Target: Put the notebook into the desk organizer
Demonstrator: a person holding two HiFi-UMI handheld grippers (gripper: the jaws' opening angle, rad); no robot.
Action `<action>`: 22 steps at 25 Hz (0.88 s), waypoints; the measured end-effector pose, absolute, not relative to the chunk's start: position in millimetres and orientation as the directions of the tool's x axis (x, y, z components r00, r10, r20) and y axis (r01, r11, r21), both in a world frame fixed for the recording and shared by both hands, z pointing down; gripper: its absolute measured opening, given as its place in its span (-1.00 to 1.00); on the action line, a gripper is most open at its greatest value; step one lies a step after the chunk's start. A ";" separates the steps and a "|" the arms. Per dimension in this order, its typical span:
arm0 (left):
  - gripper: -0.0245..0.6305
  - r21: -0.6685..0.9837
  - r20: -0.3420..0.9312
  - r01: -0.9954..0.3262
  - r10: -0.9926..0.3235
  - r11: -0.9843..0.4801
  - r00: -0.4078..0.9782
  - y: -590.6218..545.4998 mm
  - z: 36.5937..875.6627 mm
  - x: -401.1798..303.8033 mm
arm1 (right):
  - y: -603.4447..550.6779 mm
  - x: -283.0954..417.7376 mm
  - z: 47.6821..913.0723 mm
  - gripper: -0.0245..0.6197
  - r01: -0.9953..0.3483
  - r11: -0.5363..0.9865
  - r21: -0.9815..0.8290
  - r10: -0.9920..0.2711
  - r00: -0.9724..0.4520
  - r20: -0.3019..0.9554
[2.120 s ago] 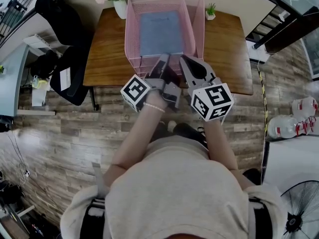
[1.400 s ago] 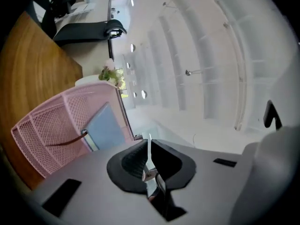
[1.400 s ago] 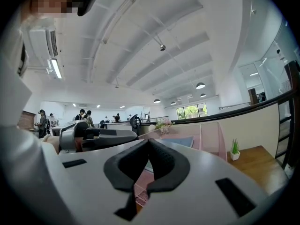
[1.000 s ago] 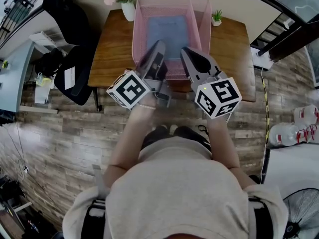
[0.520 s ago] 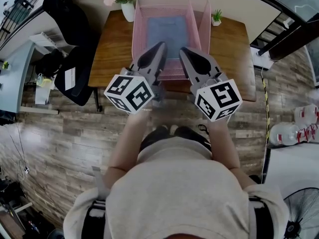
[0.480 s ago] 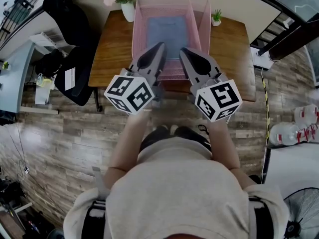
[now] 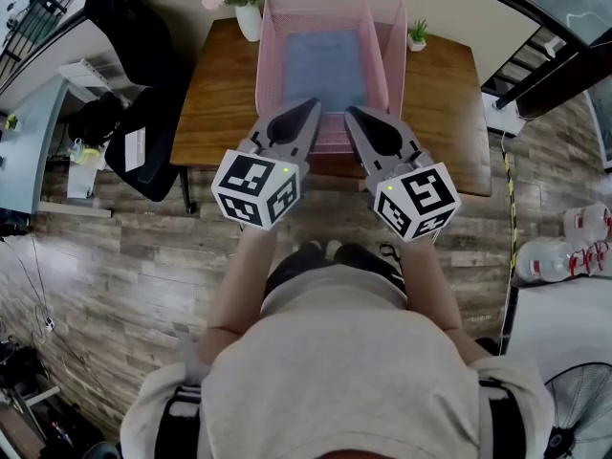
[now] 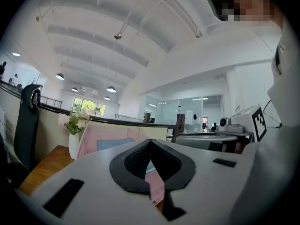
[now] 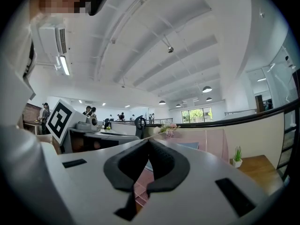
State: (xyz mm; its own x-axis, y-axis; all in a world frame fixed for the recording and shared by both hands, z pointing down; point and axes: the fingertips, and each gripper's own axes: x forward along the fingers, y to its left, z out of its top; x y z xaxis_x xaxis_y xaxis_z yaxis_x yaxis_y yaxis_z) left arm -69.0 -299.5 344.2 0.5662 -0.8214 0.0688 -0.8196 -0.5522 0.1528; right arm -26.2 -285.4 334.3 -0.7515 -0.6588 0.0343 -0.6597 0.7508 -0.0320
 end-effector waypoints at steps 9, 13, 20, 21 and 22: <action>-0.89 0.059 0.191 -0.821 -0.801 -0.568 0.567 -284.6 372.0 -58.5 | -279.5 -25.7 351.6 -0.91 -0.648 0.762 -0.019 -0.644 -0.760 0.094; -0.89 0.087 0.223 -0.823 -0.795 -0.561 0.565 -280.3 384.2 -59.1 | -274.1 -23.8 363.8 -0.91 -0.647 0.762 -0.010 -0.641 -0.757 0.129; -0.89 0.091 0.226 -0.823 -0.793 -0.561 0.565 -279.0 387.9 -58.0 | -272.5 -25.7 373.6 -0.91 -0.647 0.762 -0.027 -0.637 -0.756 0.152; -0.89 0.092 0.222 -0.820 -0.791 -0.565 0.570 -278.6 387.0 -56.7 | -272.9 -25.4 374.4 -0.91 -0.648 0.761 -0.029 -0.637 -0.756 0.153; -0.89 0.093 0.218 -0.818 -0.790 -0.568 0.574 -278.5 386.1 -55.6 | -273.5 -25.3 375.2 -0.91 -0.648 0.761 -0.033 -0.637 -0.756 0.154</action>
State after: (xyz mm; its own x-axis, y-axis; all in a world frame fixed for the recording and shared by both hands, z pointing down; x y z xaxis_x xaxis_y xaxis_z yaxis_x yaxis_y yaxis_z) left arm -55.6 -278.5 386.1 0.5736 -0.7896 0.2178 -0.8175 -0.5684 0.0925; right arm -25.3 -273.5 375.2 -0.7556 -0.6366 0.1543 -0.6479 0.7610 -0.0335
